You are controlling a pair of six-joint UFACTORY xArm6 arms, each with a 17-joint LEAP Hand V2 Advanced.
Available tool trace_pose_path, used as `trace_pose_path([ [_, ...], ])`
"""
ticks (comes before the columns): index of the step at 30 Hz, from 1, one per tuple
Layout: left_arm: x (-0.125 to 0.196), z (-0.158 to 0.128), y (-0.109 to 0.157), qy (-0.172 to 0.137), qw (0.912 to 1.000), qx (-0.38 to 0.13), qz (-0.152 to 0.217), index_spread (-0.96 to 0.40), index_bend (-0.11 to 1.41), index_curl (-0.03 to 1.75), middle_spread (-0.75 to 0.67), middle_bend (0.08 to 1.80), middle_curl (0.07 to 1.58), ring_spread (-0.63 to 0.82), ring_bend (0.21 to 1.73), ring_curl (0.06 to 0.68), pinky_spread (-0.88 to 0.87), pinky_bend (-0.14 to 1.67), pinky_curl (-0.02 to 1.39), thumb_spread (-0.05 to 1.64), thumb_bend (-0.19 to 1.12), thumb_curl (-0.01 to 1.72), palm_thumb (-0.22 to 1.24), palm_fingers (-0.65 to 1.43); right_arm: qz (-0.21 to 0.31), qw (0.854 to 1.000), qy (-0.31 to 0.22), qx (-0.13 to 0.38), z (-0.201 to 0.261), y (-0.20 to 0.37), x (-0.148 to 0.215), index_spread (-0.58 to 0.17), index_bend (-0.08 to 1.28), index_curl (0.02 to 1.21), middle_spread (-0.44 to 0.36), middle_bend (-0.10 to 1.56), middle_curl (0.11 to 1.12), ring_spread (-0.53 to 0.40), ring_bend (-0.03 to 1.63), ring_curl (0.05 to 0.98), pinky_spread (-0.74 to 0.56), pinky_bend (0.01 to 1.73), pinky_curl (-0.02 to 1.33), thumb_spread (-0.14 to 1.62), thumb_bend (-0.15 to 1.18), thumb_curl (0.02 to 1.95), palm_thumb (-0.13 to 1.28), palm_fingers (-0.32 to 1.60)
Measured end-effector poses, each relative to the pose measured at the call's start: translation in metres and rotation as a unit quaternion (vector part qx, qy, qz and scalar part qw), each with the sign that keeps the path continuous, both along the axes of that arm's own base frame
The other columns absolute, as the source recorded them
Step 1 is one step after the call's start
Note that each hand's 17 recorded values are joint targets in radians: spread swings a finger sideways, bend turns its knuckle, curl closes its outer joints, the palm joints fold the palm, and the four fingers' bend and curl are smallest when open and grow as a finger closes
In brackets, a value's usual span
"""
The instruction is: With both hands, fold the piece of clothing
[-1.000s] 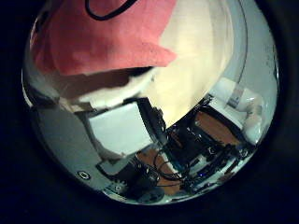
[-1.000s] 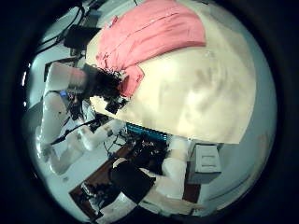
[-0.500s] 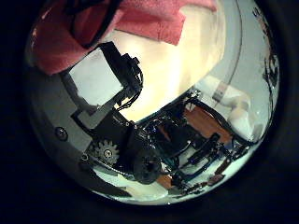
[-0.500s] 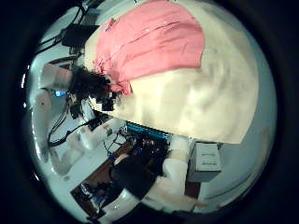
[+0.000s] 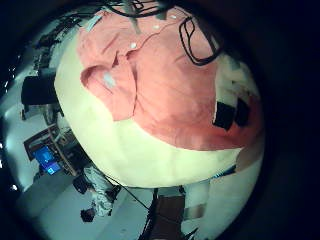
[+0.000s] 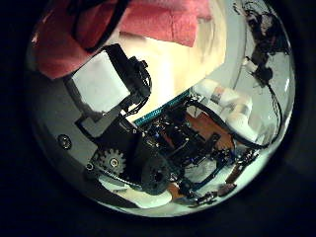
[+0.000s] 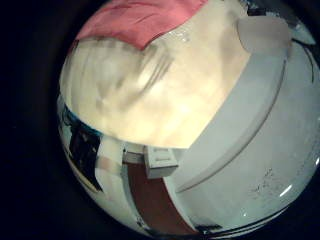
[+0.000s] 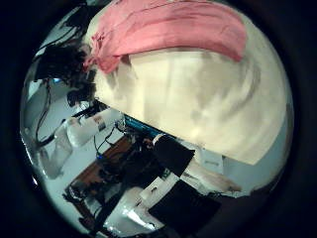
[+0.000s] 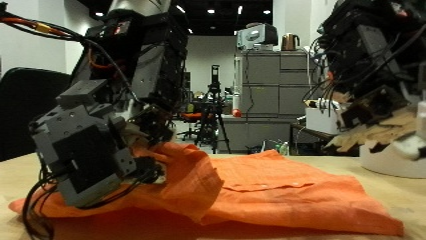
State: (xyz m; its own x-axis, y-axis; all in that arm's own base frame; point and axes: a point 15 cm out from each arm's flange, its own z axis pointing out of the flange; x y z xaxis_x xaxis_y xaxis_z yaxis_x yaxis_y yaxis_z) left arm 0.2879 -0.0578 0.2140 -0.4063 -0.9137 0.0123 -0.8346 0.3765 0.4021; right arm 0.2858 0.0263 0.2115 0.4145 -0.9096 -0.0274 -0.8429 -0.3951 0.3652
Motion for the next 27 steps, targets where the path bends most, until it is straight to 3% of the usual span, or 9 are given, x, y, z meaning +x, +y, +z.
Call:
trace_pose_path([
  [4, 0.001, 0.009, 0.001, 0.000, 1.0000, -0.002, -0.001, -0.65, 0.63, 0.89, -0.44, 1.18, 0.81, -0.42, 1.34, 0.541, -0.60, 1.22, 0.62, 1.12, -0.02, 0.48, 0.74, 1.10, -0.003, 1.000, 0.016, -0.004, -0.018, 0.001, 0.003, -0.266, 0.16, 0.29, 0.017, 0.24, 0.34, 0.022, 0.38, 0.272, 0.13, 0.23, 0.31, 1.01, -0.02, 0.30, 0.46, 0.32],
  [11, 0.004, 0.024, 0.004, 0.000, 1.0000, -0.007, 0.002, -0.67, 0.58, 0.98, -0.44, 1.17, 0.81, -0.42, 1.34, 0.537, -0.59, 1.22, 0.61, 1.11, -0.02, 0.49, 0.73, 1.11, -0.014, 1.000, -0.001, -0.004, -0.034, 0.001, 0.021, -0.256, 0.17, 0.29, 0.014, 0.24, 0.35, 0.007, 0.40, 0.273, 0.11, 0.22, 0.30, 1.00, -0.02, 0.30, 0.48, 0.33],
  [19, 0.006, 0.043, 0.005, -0.002, 0.9999, -0.011, 0.003, -0.69, 0.53, 1.06, -0.44, 1.18, 0.81, -0.42, 1.33, 0.534, -0.59, 1.22, 0.61, 1.11, -0.02, 0.50, 0.73, 1.12, -0.031, 0.998, -0.025, -0.040, -0.050, -0.012, 0.040, -0.256, 0.18, 0.30, -0.025, 0.28, 0.37, -0.069, 0.48, 0.287, 0.03, 0.21, 0.29, 0.99, -0.02, 0.30, 0.53, 0.45],
  [21, 0.005, 0.048, 0.007, -0.002, 0.9999, -0.013, 0.004, -0.70, 0.51, 1.07, -0.44, 1.18, 0.80, -0.42, 1.33, 0.533, -0.59, 1.22, 0.60, 1.11, -0.02, 0.50, 0.73, 1.12, -0.035, 0.998, -0.030, -0.042, -0.053, -0.012, 0.043, -0.263, 0.18, 0.30, -0.043, 0.30, 0.38, -0.106, 0.52, 0.293, -0.02, 0.20, 0.28, 0.99, -0.02, 0.31, 0.56, 0.52],
  [25, 0.001, 0.051, 0.006, 0.005, 0.9998, -0.017, 0.004, -0.71, 0.49, 1.10, -0.44, 1.18, 0.80, -0.42, 1.33, 0.532, -0.59, 1.22, 0.60, 1.11, -0.02, 0.50, 0.73, 1.12, -0.044, 0.997, -0.055, -0.039, -0.057, -0.008, 0.054, -0.314, 0.18, 0.30, -0.126, 0.37, 0.42, -0.250, 0.77, 0.365, -0.33, 0.48, 0.33, 1.00, 0.00, 0.33, 0.67, 1.10],
  [27, -0.004, 0.054, 0.007, 0.012, 0.9997, -0.019, 0.003, -0.71, 0.48, 1.12, -0.43, 1.18, 0.80, -0.42, 1.33, 0.532, -0.59, 1.22, 0.60, 1.11, -0.02, 0.50, 0.73, 1.12, -0.045, 0.996, -0.067, -0.037, -0.058, -0.006, 0.059, -0.346, 0.24, 0.34, -0.165, 0.46, 0.47, -0.275, 0.83, 0.410, -0.41, 0.62, 0.39, 1.00, 0.01, 0.34, 0.73, 1.30],
])
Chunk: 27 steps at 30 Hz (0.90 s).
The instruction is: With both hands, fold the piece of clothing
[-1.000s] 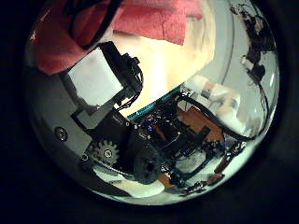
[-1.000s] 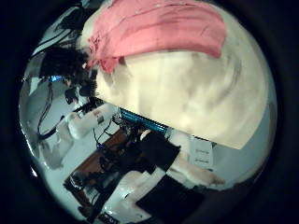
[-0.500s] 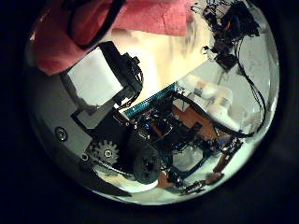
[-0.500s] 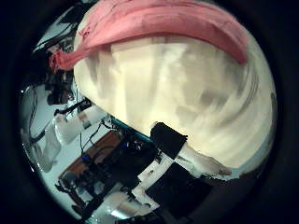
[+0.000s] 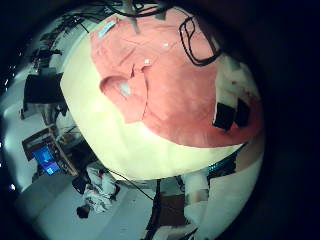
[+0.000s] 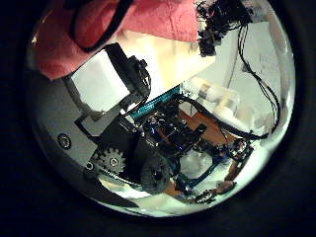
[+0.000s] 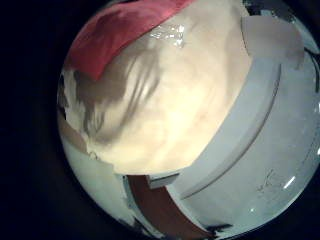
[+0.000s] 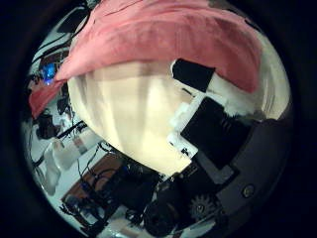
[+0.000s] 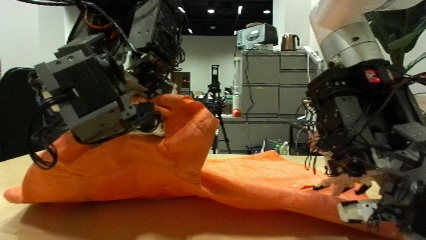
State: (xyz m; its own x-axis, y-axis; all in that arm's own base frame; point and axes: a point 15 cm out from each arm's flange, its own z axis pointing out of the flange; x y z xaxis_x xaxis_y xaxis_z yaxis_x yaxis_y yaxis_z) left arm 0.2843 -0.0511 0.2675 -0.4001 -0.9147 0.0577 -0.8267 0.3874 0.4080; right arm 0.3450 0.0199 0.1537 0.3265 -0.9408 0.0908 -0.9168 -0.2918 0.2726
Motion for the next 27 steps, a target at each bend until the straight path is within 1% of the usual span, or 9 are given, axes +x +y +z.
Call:
trace_pose_path([
  [1, -0.001, 0.002, 0.001, 0.000, 1.0000, -0.001, 0.001, -0.72, 0.48, 1.12, -0.43, 1.18, 0.80, -0.42, 1.33, 0.531, -0.59, 1.22, 0.60, 1.11, -0.02, 0.50, 0.73, 1.12, 0.001, 1.000, -0.002, 0.000, 0.000, 0.001, 0.001, -0.359, 0.31, 0.37, -0.180, 0.52, 0.50, -0.279, 0.87, 0.437, -0.42, 0.68, 0.43, 1.01, 0.01, 0.35, 0.76, 1.37],
  [3, -0.003, 0.005, 0.001, 0.001, 1.0000, -0.002, 0.001, -0.72, 0.47, 1.14, -0.44, 1.18, 0.80, -0.42, 1.33, 0.531, -0.59, 1.22, 0.60, 1.11, -0.02, 0.50, 0.73, 1.12, 0.005, 1.000, -0.007, 0.001, 0.003, 0.005, 0.002, -0.370, 0.45, 0.44, -0.190, 0.66, 0.56, -0.278, 0.92, 0.474, -0.43, 0.80, 0.49, 1.01, 0.02, 0.37, 0.82, 1.44],
  [5, -0.005, 0.009, 0.004, 0.002, 1.0000, -0.003, 0.002, -0.72, 0.46, 1.15, -0.44, 1.17, 0.80, -0.42, 1.33, 0.531, -0.59, 1.22, 0.60, 1.11, -0.02, 0.50, 0.73, 1.13, 0.006, 1.000, -0.010, 0.001, 0.006, 0.006, 0.002, -0.370, 0.63, 0.52, -0.186, 0.83, 0.62, -0.274, 0.98, 0.510, -0.40, 0.91, 0.54, 1.05, 0.07, 0.40, 0.93, 1.47],
  [9, -0.012, 0.016, 0.012, 0.011, 0.9999, -0.009, 0.003, -0.73, 0.45, 1.17, -0.44, 1.17, 0.80, -0.42, 1.33, 0.531, -0.59, 1.22, 0.60, 1.11, -0.02, 0.50, 0.73, 1.13, 0.005, 0.999, -0.037, 0.005, 0.031, 0.004, 0.003, -0.347, 0.86, 0.63, -0.177, 1.03, 0.71, -0.271, 1.13, 0.586, -0.36, 1.07, 0.64, 1.10, 0.11, 0.44, 1.03, 1.32],
  [11, -0.019, 0.019, 0.014, 0.021, 0.9997, -0.011, 0.001, -0.73, 0.44, 1.18, -0.44, 1.17, 0.80, -0.42, 1.33, 0.530, -0.59, 1.22, 0.60, 1.11, -0.02, 0.50, 0.73, 1.13, 0.003, 1.000, -0.031, 0.002, 0.043, 0.000, -0.008, -0.335, 0.94, 0.68, -0.174, 1.11, 0.74, -0.267, 1.19, 0.621, -0.34, 1.13, 0.68, 1.12, 0.12, 0.47, 1.06, 1.26],
  [16, -0.038, 0.031, 0.021, 0.054, 0.9984, -0.015, -0.005, -0.74, 0.42, 1.20, -0.44, 1.17, 0.80, -0.41, 1.33, 0.529, -0.59, 1.22, 0.59, 1.11, -0.02, 0.51, 0.72, 1.14, -0.007, 1.000, 0.013, -0.010, 0.069, -0.010, -0.052, -0.305, 1.04, 0.75, -0.162, 1.21, 0.78, -0.261, 1.28, 0.683, -0.30, 1.21, 0.76, 1.14, 0.11, 0.50, 1.09, 1.15],
  [19, -0.048, 0.042, 0.025, 0.071, 0.9973, -0.018, -0.008, -0.74, 0.41, 1.21, -0.44, 1.17, 0.79, -0.41, 1.33, 0.528, -0.59, 1.21, 0.59, 1.11, -0.02, 0.51, 0.72, 1.14, -0.011, 1.000, 0.017, -0.008, 0.097, -0.014, -0.076, -0.288, 1.08, 0.77, -0.155, 1.26, 0.80, -0.258, 1.31, 0.715, -0.28, 1.23, 0.81, 1.15, 0.11, 0.53, 1.11, 1.10],
  [22, -0.052, 0.055, 0.029, 0.077, 0.9968, -0.022, -0.010, -0.75, 0.40, 1.21, -0.44, 1.17, 0.79, -0.41, 1.32, 0.528, -0.59, 1.21, 0.59, 1.11, -0.02, 0.51, 0.72, 1.14, -0.013, 1.000, -0.006, 0.000, 0.122, -0.012, -0.078, -0.279, 1.09, 0.79, -0.150, 1.28, 0.80, -0.255, 1.32, 0.735, -0.27, 1.25, 0.84, 1.15, 0.10, 0.56, 1.13, 1.09],
  [27, -0.039, 0.080, 0.036, 0.067, 0.9974, -0.026, -0.005, -0.76, 0.40, 1.22, -0.44, 1.17, 0.78, -0.41, 1.32, 0.526, -0.59, 1.22, 0.59, 1.11, -0.02, 0.51, 0.72, 1.15, -0.019, 0.998, -0.056, 0.032, 0.165, 0.004, -0.050, -0.269, 1.10, 0.81, -0.143, 1.30, 0.80, -0.253, 1.33, 0.760, -0.25, 1.25, 0.88, 1.14, 0.09, 0.59, 1.15, 1.08],
])
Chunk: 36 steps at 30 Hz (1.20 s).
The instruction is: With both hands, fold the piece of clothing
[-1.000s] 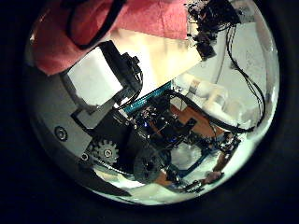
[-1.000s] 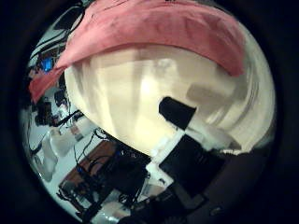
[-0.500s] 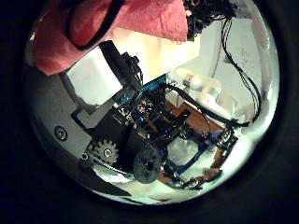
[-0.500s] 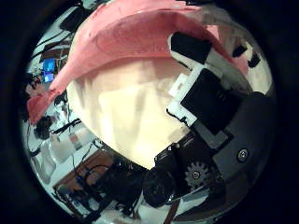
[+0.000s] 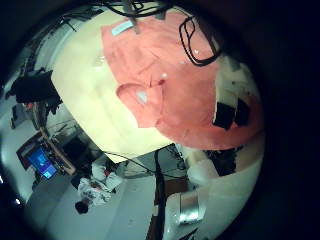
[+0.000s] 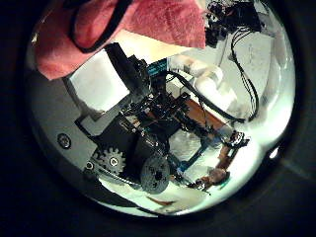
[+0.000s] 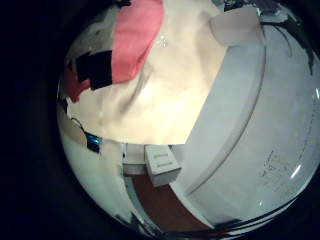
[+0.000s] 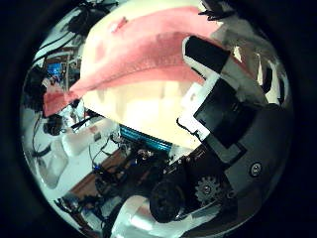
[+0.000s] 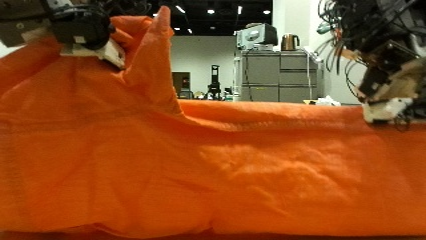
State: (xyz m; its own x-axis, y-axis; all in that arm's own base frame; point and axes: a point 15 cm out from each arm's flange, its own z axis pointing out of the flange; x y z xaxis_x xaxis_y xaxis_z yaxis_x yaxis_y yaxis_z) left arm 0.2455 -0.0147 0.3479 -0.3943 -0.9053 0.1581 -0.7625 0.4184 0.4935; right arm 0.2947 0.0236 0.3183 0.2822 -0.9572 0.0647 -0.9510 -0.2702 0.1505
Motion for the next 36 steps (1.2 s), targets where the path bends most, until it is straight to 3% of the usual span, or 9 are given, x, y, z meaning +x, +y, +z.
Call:
trace_pose_path([
  [10, 0.094, 0.002, 0.030, -0.012, 0.9988, 0.011, 0.045, -0.77, 0.38, 1.24, -0.44, 1.18, 0.78, -0.41, 1.32, 0.526, -0.58, 1.22, 0.58, 1.11, -0.02, 0.51, 0.72, 1.15, -0.009, 1.000, -0.006, 0.019, 0.005, 0.024, 0.089, -0.262, 1.11, 0.83, -0.133, 1.32, 0.80, -0.254, 1.32, 0.796, -0.24, 1.22, 0.96, 1.14, 0.06, 0.66, 1.17, 1.06],
  [18, 0.182, -0.057, 0.042, 0.013, 0.9985, 0.026, 0.046, -0.77, 0.38, 1.25, -0.44, 1.18, 0.77, -0.42, 1.32, 0.527, -0.59, 1.21, 0.59, 1.09, -0.02, 0.51, 0.70, 1.13, -0.006, 1.000, 0.024, 0.011, -0.046, 0.048, 0.169, -0.264, 1.10, 0.85, -0.134, 1.32, 0.80, -0.259, 1.31, 0.821, -0.23, 1.19, 1.02, 1.17, 0.02, 0.69, 1.14, 1.04],
  [22, 0.225, -0.092, 0.052, -0.039, 0.9977, 0.042, 0.037, -0.77, 0.37, 1.25, -0.44, 1.17, 0.77, -0.42, 1.32, 0.527, -0.59, 1.20, 0.59, 1.07, -0.04, 0.50, 0.65, 1.12, -0.008, 1.000, 0.025, 0.009, -0.065, 0.058, 0.207, -0.262, 1.10, 0.85, -0.136, 1.32, 0.81, -0.263, 1.31, 0.835, -0.23, 1.17, 1.05, 1.19, -0.02, 0.69, 1.07, 1.02],
  [27, 0.247, -0.132, 0.060, -0.053, 0.9958, 0.058, 0.048, -0.74, 0.27, 1.21, -0.45, 1.12, 0.76, -0.45, 1.20, 0.515, -0.62, 1.10, 0.58, 1.07, -0.04, 0.46, 0.56, 0.77, -0.014, 0.999, 0.027, 0.010, -0.086, 0.061, 0.238, -0.280, 1.01, 0.85, -0.142, 1.29, 0.80, -0.262, 1.32, 0.838, -0.24, 1.16, 1.07, 1.31, -0.03, 0.59, 0.87, 0.92],
  [28, 0.254, -0.135, 0.063, -0.063, 0.9949, 0.056, 0.054, -0.71, 0.20, 1.19, -0.44, 1.00, 0.73, -0.44, 1.17, 0.500, -0.61, 1.06, 0.57, 1.08, -0.04, 0.44, 0.54, 0.51, -0.016, 0.999, 0.030, 0.009, -0.089, 0.060, 0.239, -0.289, 0.95, 0.84, -0.140, 1.27, 0.79, -0.263, 1.32, 0.832, -0.25, 1.16, 1.07, 1.34, -0.03, 0.56, 0.83, 0.89],
  [29, 0.259, -0.138, 0.063, -0.072, 0.9943, 0.055, 0.057, -0.69, 0.18, 1.18, -0.42, 0.97, 0.74, -0.43, 1.17, 0.515, -0.60, 1.08, 0.59, 1.08, -0.04, 0.44, 0.52, 0.44, -0.019, 0.999, 0.031, 0.009, -0.092, 0.057, 0.241, -0.290, 0.87, 0.82, -0.144, 1.20, 0.77, -0.265, 1.34, 0.822, -0.26, 1.19, 1.06, 1.36, -0.03, 0.54, 0.81, 0.82],
  [30, 0.266, -0.140, 0.065, -0.087, 0.9926, 0.050, 0.068, -0.61, 0.12, 1.14, -0.37, 0.83, 0.71, -0.39, 1.16, 0.504, -0.58, 1.07, 0.59, 1.09, -0.04, 0.43, 0.50, 0.24, -0.024, 0.999, 0.029, 0.010, -0.095, 0.053, 0.244, -0.293, 0.86, 0.82, -0.145, 1.20, 0.77, -0.265, 1.34, 0.819, -0.27, 1.19, 1.06, 1.37, -0.02, 0.53, 0.80, 0.82],
  [33, 0.268, -0.138, 0.069, -0.093, 0.9903, 0.029, 0.098, -0.40, 0.11, 1.03, -0.16, 0.59, 0.59, -0.16, 1.03, 0.445, -0.37, 0.91, 0.55, 1.10, -0.03, 0.40, 0.47, -0.13, -0.023, 1.000, 0.012, 0.014, -0.089, 0.051, 0.252, -0.313, 0.41, 0.71, -0.142, 1.03, 0.72, -0.280, 1.40, 0.782, -0.37, 1.22, 0.98, 1.43, -0.02, 0.47, 0.73, 0.46],
  [36, 0.273, -0.131, 0.066, -0.108, 0.9870, -0.001, 0.119, -0.23, 0.09, 0.92, 0.06, 0.43, 0.48, 0.10, 0.88, 0.365, -0.07, 0.74, 0.47, 1.10, -0.04, 0.38, 0.41, -0.29, -0.026, 0.999, -0.003, 0.017, -0.077, 0.044, 0.257, -0.370, 0.32, 0.62, -0.125, 0.90, 0.67, -0.265, 1.28, 0.716, -0.36, 1.04, 0.91, 1.44, -0.02, 0.42, 0.68, 0.16],
])
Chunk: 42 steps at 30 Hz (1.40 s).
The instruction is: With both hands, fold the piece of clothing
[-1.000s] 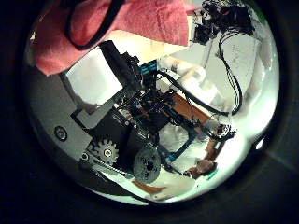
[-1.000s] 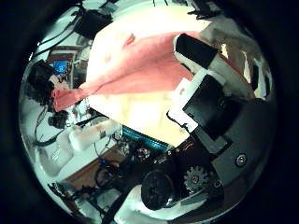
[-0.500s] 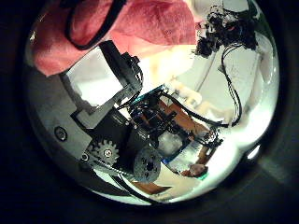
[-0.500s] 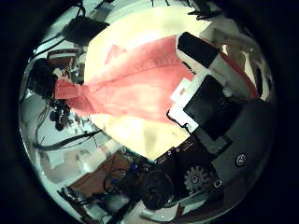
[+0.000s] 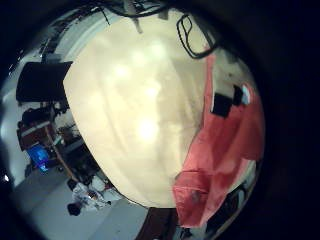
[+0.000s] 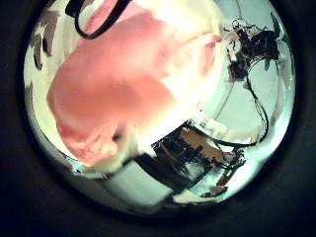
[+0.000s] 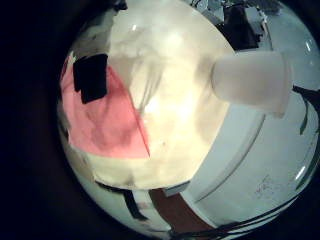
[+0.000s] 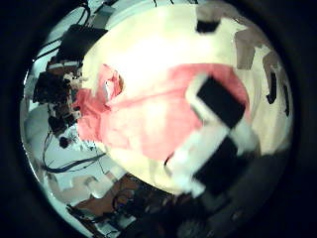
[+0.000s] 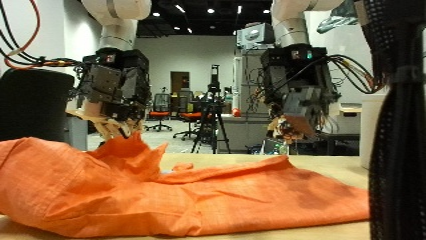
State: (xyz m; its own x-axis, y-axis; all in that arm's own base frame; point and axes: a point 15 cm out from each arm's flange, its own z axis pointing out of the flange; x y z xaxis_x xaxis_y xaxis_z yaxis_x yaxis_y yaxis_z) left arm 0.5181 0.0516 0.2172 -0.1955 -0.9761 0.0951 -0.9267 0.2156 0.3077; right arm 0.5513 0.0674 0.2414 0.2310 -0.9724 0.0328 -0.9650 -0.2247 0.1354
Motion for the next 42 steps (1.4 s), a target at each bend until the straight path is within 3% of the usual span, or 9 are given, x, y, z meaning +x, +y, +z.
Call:
trace_pose_path([
  [2, 0.011, 0.017, 0.001, -0.038, 0.9986, -0.031, 0.019, -0.10, 0.07, 0.80, 0.20, 0.35, 0.43, 0.26, 0.77, 0.310, 0.15, 0.66, 0.42, 1.10, -0.04, 0.36, 0.38, -0.28, -0.008, 0.999, -0.034, 0.005, 0.027, -0.011, 0.008, -0.400, 0.37, 0.59, -0.126, 0.82, 0.63, -0.223, 1.16, 0.680, -0.26, 0.91, 0.88, 1.44, -0.02, 0.39, 0.64, 0.04],
  [4, 0.018, 0.036, 0.005, -0.071, 0.9956, -0.053, 0.029, -0.03, 0.07, 0.71, 0.29, 0.29, 0.39, 0.36, 0.71, 0.279, 0.28, 0.61, 0.39, 1.10, -0.04, 0.34, 0.35, -0.27, -0.014, 0.998, -0.061, 0.007, 0.051, -0.019, 0.010, -0.413, 0.39, 0.56, -0.128, 0.78, 0.59, -0.196, 1.07, 0.620, -0.16, 0.80, 0.82, 1.44, -0.02, 0.37, 0.62, 0.04],
  [8, 0.018, 0.082, 0.006, -0.119, 0.9893, -0.075, 0.040, 0.04, 0.08, 0.56, 0.38, 0.22, 0.35, 0.47, 0.62, 0.238, 0.43, 0.53, 0.34, 1.09, -0.03, 0.32, 0.32, -0.21, 0.006, 0.997, -0.082, 0.009, 0.097, -0.045, -0.009, -0.409, 0.44, 0.53, -0.116, 0.74, 0.55, -0.144, 0.93, 0.540, 0.00, 0.62, 0.72, 1.43, -0.01, 0.35, 0.62, 0.06],
  [14, -0.031, 0.111, 0.000, -0.076, 0.9927, -0.091, 0.021, 0.07, 0.09, 0.41, 0.44, 0.17, 0.32, 0.55, 0.53, 0.206, 0.52, 0.42, 0.30, 1.07, -0.03, 0.30, 0.28, -0.18, 0.050, 0.999, -0.010, 0.011, 0.106, -0.087, -0.079, -0.368, 0.44, 0.49, -0.043, 0.58, 0.46, -0.022, 0.64, 0.418, 0.19, 0.44, 0.59, 1.34, -0.02, 0.33, 0.61, -0.04],
  [18, -0.065, 0.110, -0.013, -0.046, 0.9941, -0.098, 0.009, 0.09, 0.10, 0.34, 0.46, 0.16, 0.29, 0.59, 0.49, 0.192, 0.54, 0.39, 0.29, 1.06, -0.03, 0.30, 0.26, -0.18, 0.059, 0.998, 0.037, 0.012, 0.083, -0.099, -0.116, -0.358, 0.38, 0.45, -0.028, 0.49, 0.42, 0.036, 0.53, 0.361, 0.24, 0.38, 0.52, 1.27, -0.02, 0.33, 0.59, -0.01],
  [21, -0.093, 0.091, -0.026, -0.021, 0.9947, -0.100, 0.001, 0.09, 0.11, 0.30, 0.47, 0.16, 0.27, 0.61, 0.47, 0.187, 0.55, 0.36, 0.28, 1.06, -0.03, 0.29, 0.25, -0.17, 0.067, 0.995, 0.066, 0.011, 0.053, -0.111, -0.142, -0.362, 0.34, 0.42, -0.062, 0.42, 0.39, 0.063, 0.48, 0.333, 0.26, 0.35, 0.48, 1.21, -0.02, 0.32, 0.59, 0.01],
  [25, -0.121, 0.070, -0.040, -0.022, 0.9953, -0.094, -0.012, 0.09, 0.11, 0.26, 0.48, 0.16, 0.25, 0.62, 0.45, 0.183, 0.55, 0.34, 0.28, 1.05, -0.03, 0.29, 0.23, -0.15, 0.080, 0.995, 0.064, 0.008, 0.016, -0.114, -0.146, -0.360, 0.29, 0.40, -0.069, 0.37, 0.36, 0.080, 0.42, 0.304, 0.27, 0.32, 0.45, 1.14, -0.03, 0.32, 0.57, 0.05],
  [32, -0.163, 0.036, -0.063, 0.006, 0.9958, -0.087, -0.027, 0.09, 0.12, 0.22, 0.48, 0.16, 0.23, 0.62, 0.42, 0.183, 0.54, 0.32, 0.28, 1.04, -0.02, 0.29, 0.23, -0.13, 0.104, 0.991, 0.089, -0.002, -0.035, -0.099, -0.144, -0.329, 0.21, 0.37, -0.052, 0.28, 0.34, 0.091, 0.36, 0.278, 0.26, 0.27, 0.40, 1.03, -0.04, 0.30, 0.50, 0.10],
  [42, -0.192, 0.047, -0.070, -0.003, 0.9962, -0.082, -0.027, 0.11, 0.12, 0.18, 0.48, 0.17, 0.22, 0.63, 0.41, 0.190, 0.54, 0.29, 0.29, 1.04, -0.02, 0.29, 0.23, -0.12, 0.110, 0.985, 0.082, -0.103, -0.065, -0.118, -0.120, -0.317, 0.17, 0.35, -0.021, 0.21, 0.33, 0.089, 0.30, 0.258, 0.24, 0.24, 0.37, 0.96, -0.03, 0.30, 0.46, 0.15],
])
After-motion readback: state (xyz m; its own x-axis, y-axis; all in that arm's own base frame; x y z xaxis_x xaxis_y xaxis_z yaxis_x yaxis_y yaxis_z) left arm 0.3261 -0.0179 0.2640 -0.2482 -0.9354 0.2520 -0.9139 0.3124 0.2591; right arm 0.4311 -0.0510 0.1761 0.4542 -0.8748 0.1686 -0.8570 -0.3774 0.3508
